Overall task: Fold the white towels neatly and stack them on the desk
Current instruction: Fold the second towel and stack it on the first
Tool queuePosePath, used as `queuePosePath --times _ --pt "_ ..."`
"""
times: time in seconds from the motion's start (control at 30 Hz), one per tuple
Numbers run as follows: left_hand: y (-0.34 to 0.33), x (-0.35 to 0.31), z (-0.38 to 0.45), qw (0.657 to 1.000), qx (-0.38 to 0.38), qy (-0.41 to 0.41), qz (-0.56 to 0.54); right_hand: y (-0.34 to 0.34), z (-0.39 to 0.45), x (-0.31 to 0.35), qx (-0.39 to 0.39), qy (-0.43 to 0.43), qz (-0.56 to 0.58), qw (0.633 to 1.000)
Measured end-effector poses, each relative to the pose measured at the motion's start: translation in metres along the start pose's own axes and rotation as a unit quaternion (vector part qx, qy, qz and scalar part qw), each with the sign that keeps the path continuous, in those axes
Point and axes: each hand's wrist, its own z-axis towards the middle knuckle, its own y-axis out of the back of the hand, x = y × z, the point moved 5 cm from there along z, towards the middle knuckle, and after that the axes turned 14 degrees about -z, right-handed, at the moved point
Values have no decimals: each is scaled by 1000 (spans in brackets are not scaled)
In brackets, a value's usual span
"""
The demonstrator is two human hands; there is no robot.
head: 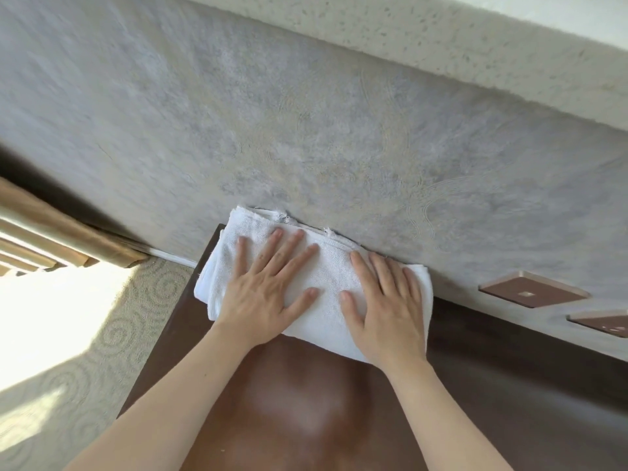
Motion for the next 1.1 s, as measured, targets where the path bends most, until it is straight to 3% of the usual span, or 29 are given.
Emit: queuePosePath --times 0.17,0.37,0.57,0.9,1.1 --pt "-1 3 2 1000 9 17 -15 -2 5 -2 8 3 21 1000" --pt "9 10 3 999 22 12 -39 -2 3 0 70 -7 51 996" --pt "6 13 -6 999 11 7 -36 -4 -2 5 61 -16 47 997" --pt "6 13 8 997 52 31 -46 -8 10 -1 78 -12 51 996" --pt "1 12 17 990 127 51 -31 -9 12 1 96 -16 43 994"
